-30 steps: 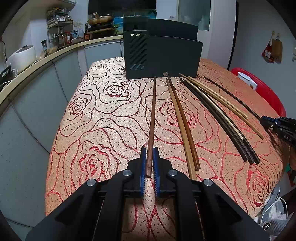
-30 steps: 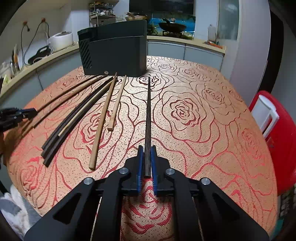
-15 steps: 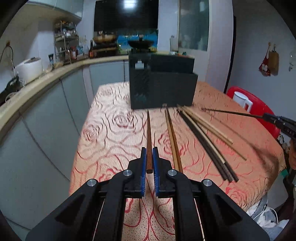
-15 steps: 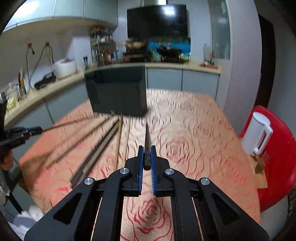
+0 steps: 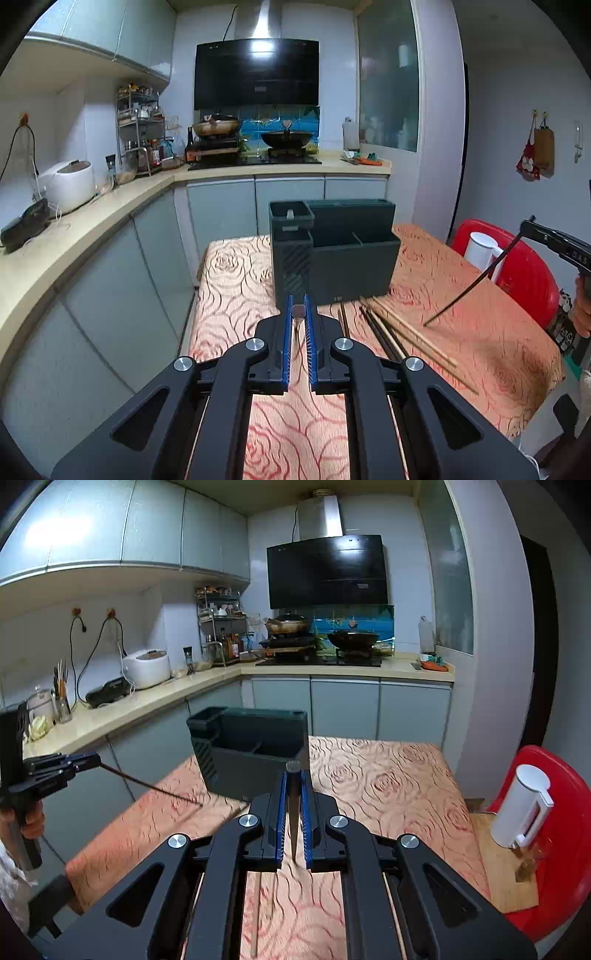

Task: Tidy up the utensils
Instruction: 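Lift the held chopsticks with both tools and carry them over the black holder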

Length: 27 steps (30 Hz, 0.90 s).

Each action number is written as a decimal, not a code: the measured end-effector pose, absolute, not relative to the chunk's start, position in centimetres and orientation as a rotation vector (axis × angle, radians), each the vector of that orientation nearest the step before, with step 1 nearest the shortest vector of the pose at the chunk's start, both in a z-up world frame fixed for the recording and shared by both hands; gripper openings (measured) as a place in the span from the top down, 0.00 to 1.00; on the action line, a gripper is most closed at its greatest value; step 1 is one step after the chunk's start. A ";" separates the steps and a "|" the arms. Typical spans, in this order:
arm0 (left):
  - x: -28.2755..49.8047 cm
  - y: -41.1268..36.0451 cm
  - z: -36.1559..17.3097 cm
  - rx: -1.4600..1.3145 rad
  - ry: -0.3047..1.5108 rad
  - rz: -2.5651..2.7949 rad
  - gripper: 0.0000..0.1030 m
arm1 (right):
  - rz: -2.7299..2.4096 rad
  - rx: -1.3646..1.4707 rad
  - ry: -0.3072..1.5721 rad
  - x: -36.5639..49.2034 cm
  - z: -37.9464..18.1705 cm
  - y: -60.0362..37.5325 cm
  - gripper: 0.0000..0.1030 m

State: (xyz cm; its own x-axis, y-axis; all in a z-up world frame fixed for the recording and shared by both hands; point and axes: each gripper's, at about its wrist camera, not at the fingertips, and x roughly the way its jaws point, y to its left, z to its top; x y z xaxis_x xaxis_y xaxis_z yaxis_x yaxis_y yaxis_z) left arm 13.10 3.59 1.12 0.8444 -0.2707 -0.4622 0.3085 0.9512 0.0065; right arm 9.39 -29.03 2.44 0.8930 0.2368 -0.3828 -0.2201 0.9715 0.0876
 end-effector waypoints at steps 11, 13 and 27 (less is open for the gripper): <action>16.5 3.5 5.0 0.070 0.480 -0.344 0.94 | 0.276 0.067 0.389 14.4 6.5 -27.4 0.92; 16.9 3.3 6.0 0.067 0.479 -0.361 0.94 | 0.279 0.053 0.363 14.9 7.9 -27.0 0.92; 21.3 -0.5 16.8 0.043 0.371 -0.425 0.94 | 0.250 0.055 0.276 20.3 14.4 -26.5 0.92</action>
State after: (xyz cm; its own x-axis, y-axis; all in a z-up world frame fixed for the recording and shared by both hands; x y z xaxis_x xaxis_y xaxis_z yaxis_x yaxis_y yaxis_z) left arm 21.35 -0.52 16.83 0.8451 -0.3949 -0.3604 0.4103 0.9112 -0.0364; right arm 20.27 -26.47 14.41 0.9314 0.2515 -0.2632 -0.2364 0.9677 0.0880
